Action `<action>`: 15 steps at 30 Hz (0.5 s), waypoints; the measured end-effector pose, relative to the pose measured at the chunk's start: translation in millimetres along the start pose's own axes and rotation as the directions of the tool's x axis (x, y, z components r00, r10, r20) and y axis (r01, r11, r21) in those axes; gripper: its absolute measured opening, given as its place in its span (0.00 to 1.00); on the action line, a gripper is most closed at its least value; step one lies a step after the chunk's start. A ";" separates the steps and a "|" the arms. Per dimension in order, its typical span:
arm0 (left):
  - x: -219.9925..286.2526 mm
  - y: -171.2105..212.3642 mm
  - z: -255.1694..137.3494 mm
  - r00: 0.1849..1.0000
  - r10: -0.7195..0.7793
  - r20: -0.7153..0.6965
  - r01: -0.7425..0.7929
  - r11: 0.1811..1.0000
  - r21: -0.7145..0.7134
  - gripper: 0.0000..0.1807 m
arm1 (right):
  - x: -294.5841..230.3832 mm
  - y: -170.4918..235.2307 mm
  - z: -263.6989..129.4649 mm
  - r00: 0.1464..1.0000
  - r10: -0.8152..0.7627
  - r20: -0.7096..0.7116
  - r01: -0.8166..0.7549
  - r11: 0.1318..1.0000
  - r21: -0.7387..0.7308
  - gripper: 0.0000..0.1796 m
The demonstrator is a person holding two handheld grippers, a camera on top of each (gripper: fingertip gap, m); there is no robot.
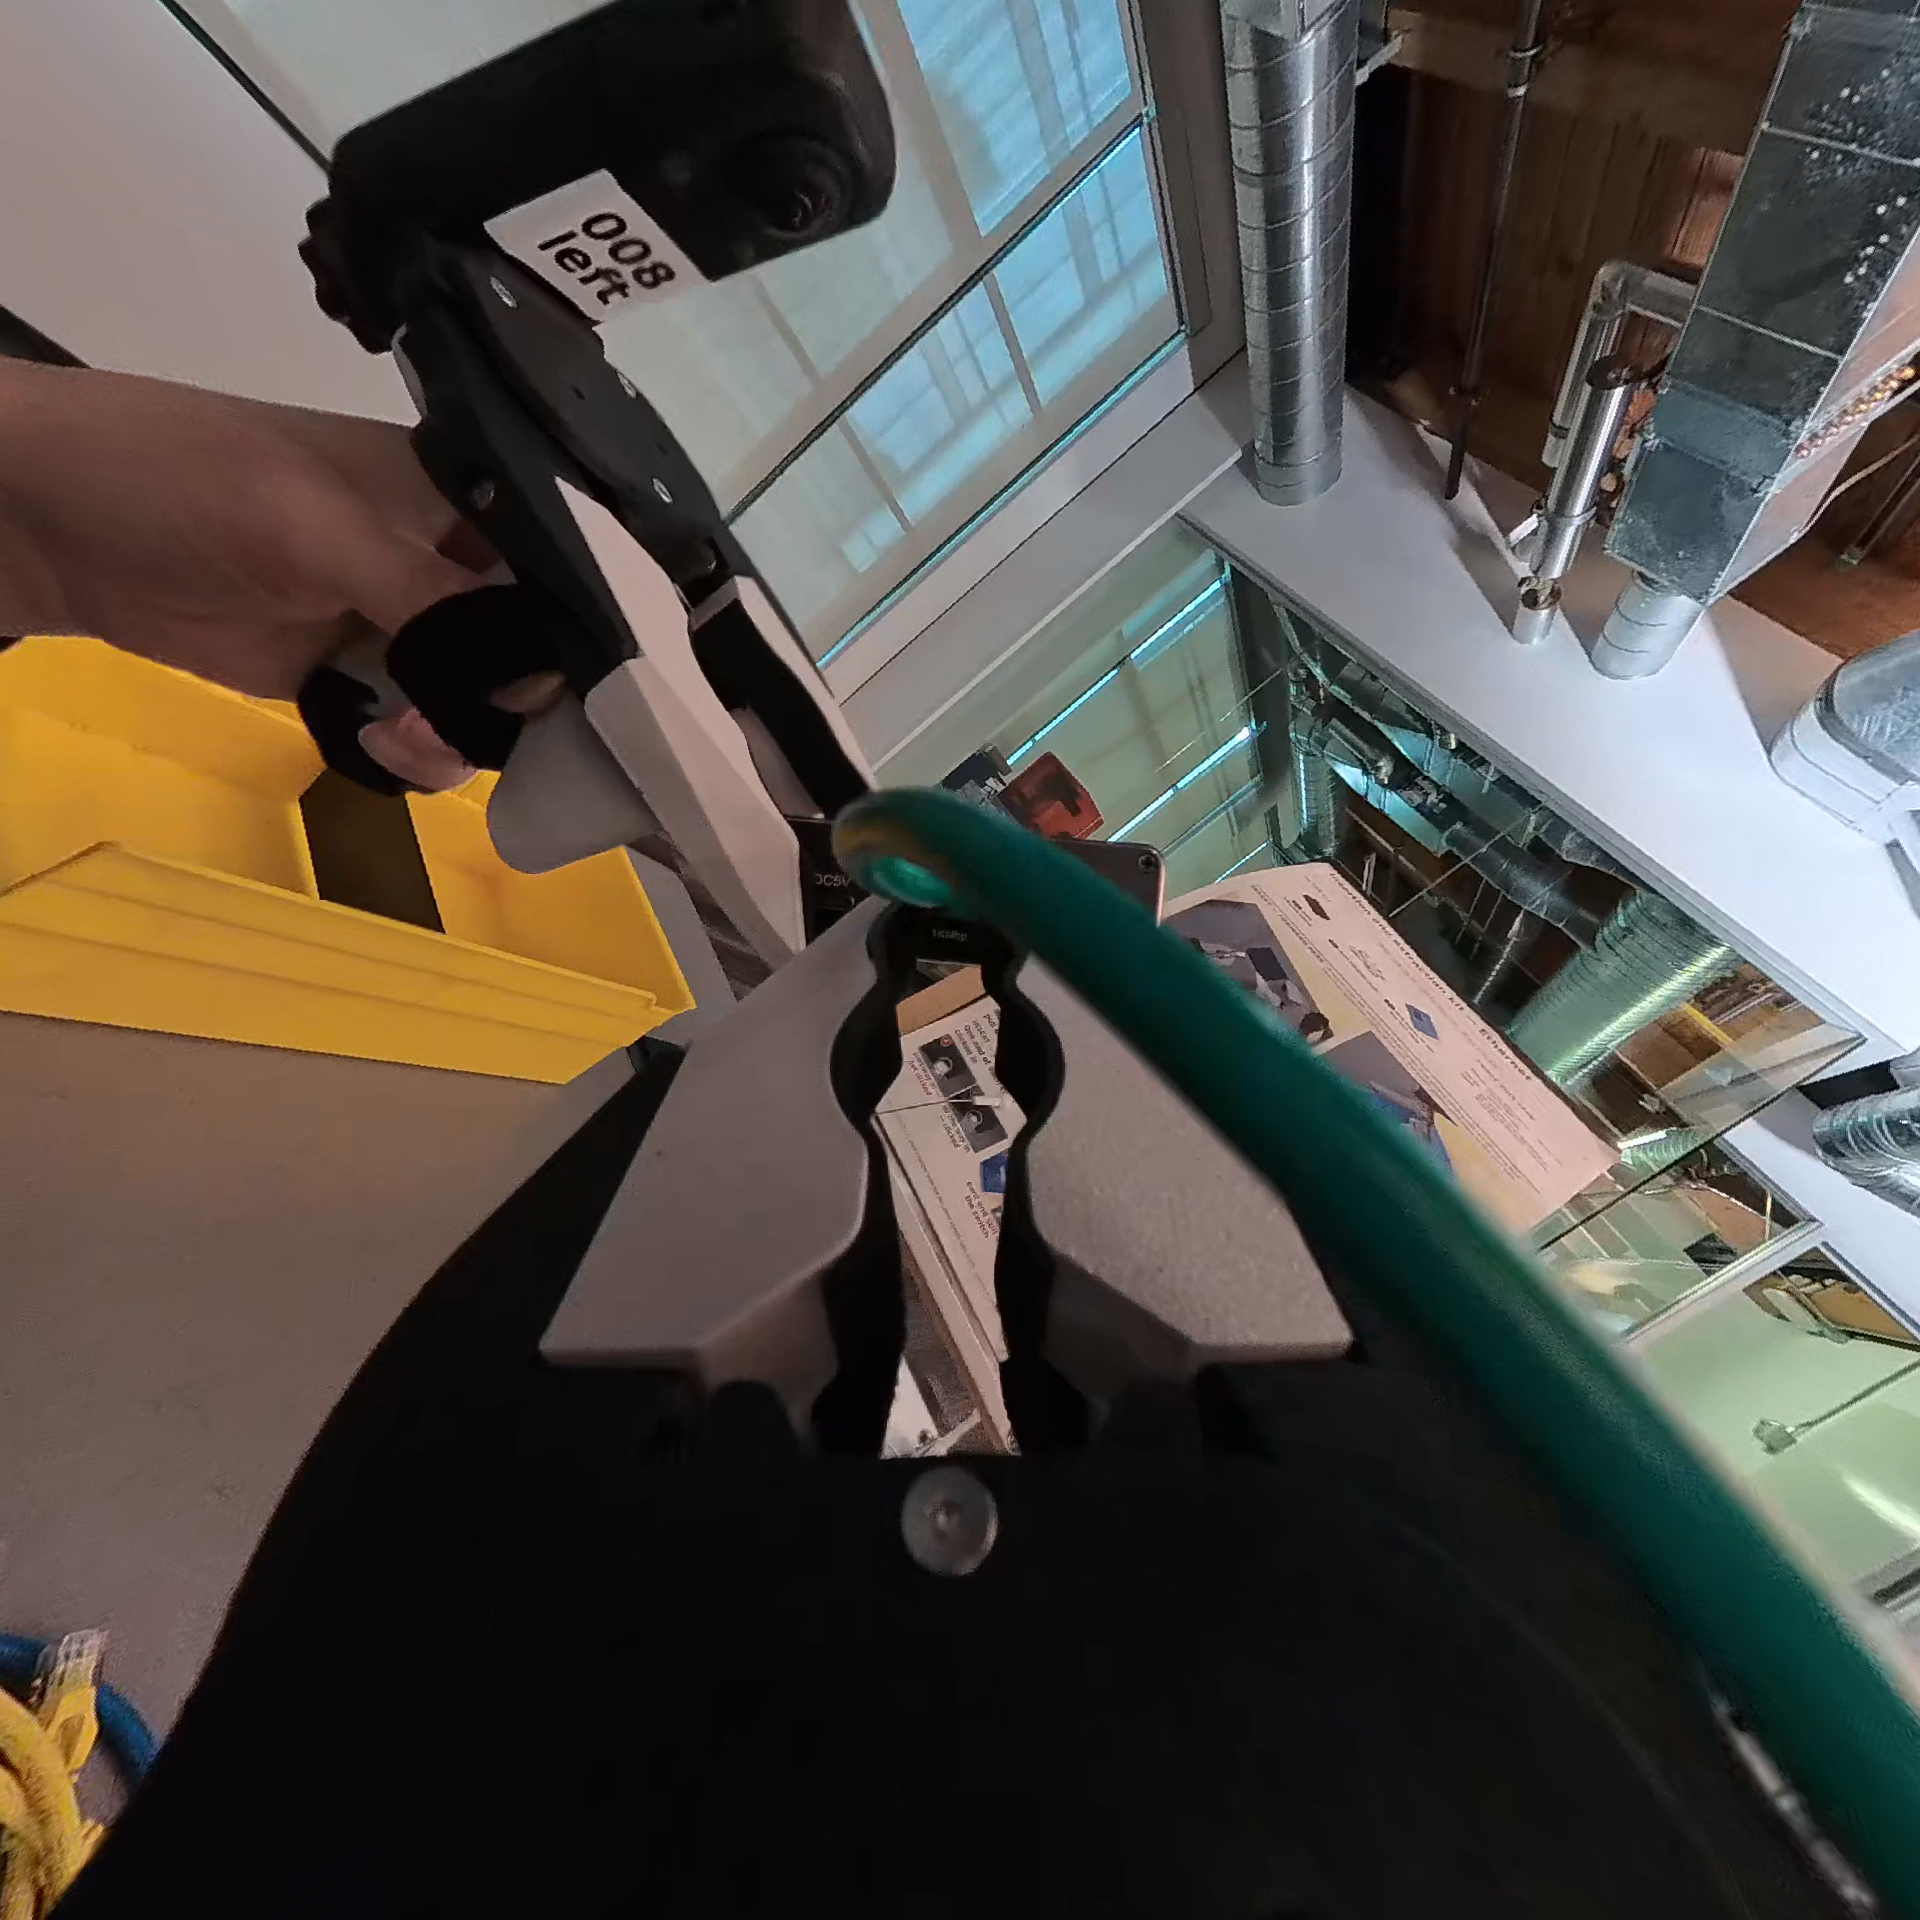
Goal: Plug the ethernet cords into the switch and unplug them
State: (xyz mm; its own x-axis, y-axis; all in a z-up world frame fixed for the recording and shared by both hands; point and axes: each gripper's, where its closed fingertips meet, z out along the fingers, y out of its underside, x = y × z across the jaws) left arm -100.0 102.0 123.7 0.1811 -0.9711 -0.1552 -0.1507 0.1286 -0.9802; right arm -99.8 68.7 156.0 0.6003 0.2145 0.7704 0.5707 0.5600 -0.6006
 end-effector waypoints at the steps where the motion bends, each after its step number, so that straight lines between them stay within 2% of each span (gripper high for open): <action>1: 0.0 2.3 1.6 1.000 -0.020 -0.014 0.020 1.000 -0.005 0.41 | -0.5 1.2 0.4 1.000 0.001 0.003 -0.001 1.000 -0.002 0.06; 4: -1.8 6.6 3.4 0.995 -0.087 -0.056 0.086 0.996 -0.011 0.41 | -1.8 5.4 1.9 1.000 -0.018 0.002 0.018 1.000 -0.016 0.06; 9: -3.1 15.2 8.6 0.973 -0.183 -0.141 0.182 0.983 -0.020 0.53 | -7.5 4.4 2.3 0.999 -0.033 0.031 0.033 0.999 -0.004 0.06; 10: -0.7 16.9 9.9 0.962 -0.209 -0.178 0.207 0.978 -0.028 0.52 | -9.3 3.9 2.5 0.999 -0.037 0.040 0.037 0.999 0.000 0.06; 12: 7.2 13.1 8.8 0.935 -0.231 -0.268 0.239 0.971 -0.003 0.42 | -10.0 5.9 3.5 0.998 -0.035 0.043 0.035 0.999 -0.009 0.06; 15: 8.6 12.5 9.6 0.941 -0.202 -0.270 0.213 0.977 0.012 0.42 | -9.9 5.6 2.5 0.998 0.002 0.063 -0.002 1.000 0.005 0.06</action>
State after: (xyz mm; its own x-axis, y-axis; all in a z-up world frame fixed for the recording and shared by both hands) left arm -91.0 97.2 108.9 -0.0619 -0.9944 0.0853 -0.0965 -0.0791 -0.9922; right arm -103.9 71.7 145.6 0.5646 0.2658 0.7814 0.5669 0.5633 -0.6012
